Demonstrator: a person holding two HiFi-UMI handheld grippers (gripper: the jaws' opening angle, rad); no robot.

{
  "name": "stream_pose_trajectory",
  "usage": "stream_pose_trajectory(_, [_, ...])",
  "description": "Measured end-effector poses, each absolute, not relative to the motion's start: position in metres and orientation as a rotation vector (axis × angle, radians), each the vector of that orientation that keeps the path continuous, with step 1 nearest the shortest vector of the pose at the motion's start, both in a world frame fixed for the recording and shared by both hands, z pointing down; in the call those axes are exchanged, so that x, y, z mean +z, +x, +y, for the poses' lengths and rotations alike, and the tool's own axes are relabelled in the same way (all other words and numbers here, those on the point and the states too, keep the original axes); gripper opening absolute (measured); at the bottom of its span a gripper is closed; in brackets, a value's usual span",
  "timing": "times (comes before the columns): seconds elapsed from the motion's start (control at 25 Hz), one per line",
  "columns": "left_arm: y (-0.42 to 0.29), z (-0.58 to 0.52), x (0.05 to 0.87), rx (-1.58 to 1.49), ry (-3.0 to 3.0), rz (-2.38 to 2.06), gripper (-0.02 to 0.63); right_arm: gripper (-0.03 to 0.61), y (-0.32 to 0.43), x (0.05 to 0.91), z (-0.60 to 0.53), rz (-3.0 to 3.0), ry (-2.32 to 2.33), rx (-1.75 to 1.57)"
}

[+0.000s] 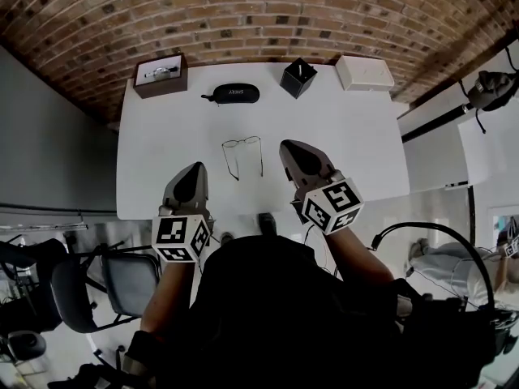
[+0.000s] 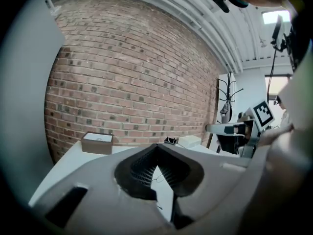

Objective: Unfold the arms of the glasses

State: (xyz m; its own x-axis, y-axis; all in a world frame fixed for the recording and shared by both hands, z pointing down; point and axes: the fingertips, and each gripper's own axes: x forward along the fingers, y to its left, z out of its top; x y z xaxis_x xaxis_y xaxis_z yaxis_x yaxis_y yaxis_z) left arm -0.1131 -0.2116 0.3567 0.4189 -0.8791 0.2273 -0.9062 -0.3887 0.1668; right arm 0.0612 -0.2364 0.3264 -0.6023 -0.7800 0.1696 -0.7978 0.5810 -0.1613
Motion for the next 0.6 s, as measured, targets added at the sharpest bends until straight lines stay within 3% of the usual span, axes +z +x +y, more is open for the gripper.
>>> stream_pose_trajectory(0.6, [-0.119,-0.197,0.301,-0.009,2.485,-1.607,0.009,0.008,0.075,0.289,-0.229,-2.719,1.515,0.22])
